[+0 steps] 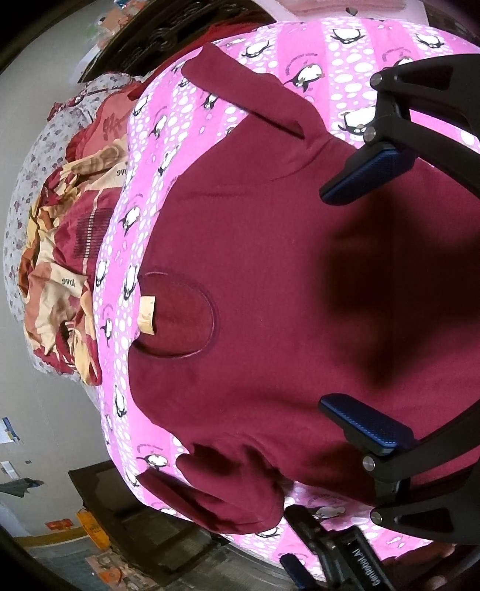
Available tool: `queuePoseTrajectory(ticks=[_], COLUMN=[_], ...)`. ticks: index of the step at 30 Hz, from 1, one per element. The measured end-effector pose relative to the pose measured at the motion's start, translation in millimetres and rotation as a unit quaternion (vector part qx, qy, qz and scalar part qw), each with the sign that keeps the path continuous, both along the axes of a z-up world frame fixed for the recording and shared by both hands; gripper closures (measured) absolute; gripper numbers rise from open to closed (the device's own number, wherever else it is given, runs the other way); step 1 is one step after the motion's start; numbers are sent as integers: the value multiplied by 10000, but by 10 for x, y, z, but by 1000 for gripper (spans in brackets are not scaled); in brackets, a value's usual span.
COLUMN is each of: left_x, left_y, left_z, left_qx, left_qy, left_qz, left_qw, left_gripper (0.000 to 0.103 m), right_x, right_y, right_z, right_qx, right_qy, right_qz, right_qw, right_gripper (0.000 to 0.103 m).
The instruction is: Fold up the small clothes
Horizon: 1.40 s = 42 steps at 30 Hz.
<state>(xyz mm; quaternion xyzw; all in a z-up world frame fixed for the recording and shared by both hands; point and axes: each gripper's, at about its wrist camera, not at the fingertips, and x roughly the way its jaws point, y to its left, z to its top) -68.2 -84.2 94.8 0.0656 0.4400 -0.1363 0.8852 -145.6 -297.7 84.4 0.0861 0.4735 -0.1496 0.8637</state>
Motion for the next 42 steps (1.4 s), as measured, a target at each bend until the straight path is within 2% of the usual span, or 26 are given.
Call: queuePoseTrajectory(ticks=[6, 13, 16, 20, 34, 36, 40, 41, 42], left_x=[293, 863, 1201, 1502, 1884, 1909, 1944, 1951, 1958], left_y=[255, 507, 581, 553, 485, 460, 469, 474, 474], left_z=[76, 91, 34, -101, -361, -369, -395, -399, -404], left_qx=[6, 51, 23, 242, 483, 531, 582, 585, 589], left_qy=[-113, -198, -86, 16, 4, -12, -5, 10, 31], left_qz=[259, 661, 876, 1003, 1147, 1127, 1145, 1146, 1141], left_qw=[9996, 9976, 9961, 9947, 9922, 9922, 9917, 9917, 9917], left_gripper=[0, 0, 0, 0, 0, 6, 11, 18, 32], right_x=[67, 181, 226, 298, 500, 500, 488, 484, 485], right_y=[38, 80, 93, 97, 43, 26, 10, 6, 7], right_z=[-40, -107, -130, -163, -290, -307, -322, -322, -322], right_qx=[3, 31, 56, 198, 290, 313, 346, 348, 342], right_qy=[33, 125, 163, 200, 345, 350, 359, 360, 360], right_qz=[105, 214, 263, 327, 424, 407, 378, 379, 377], right_qw=[9999, 9997, 9995, 9991, 9981, 9981, 9980, 9980, 9981], right_gripper=[0, 0, 0, 0, 0, 0, 0, 0, 0])
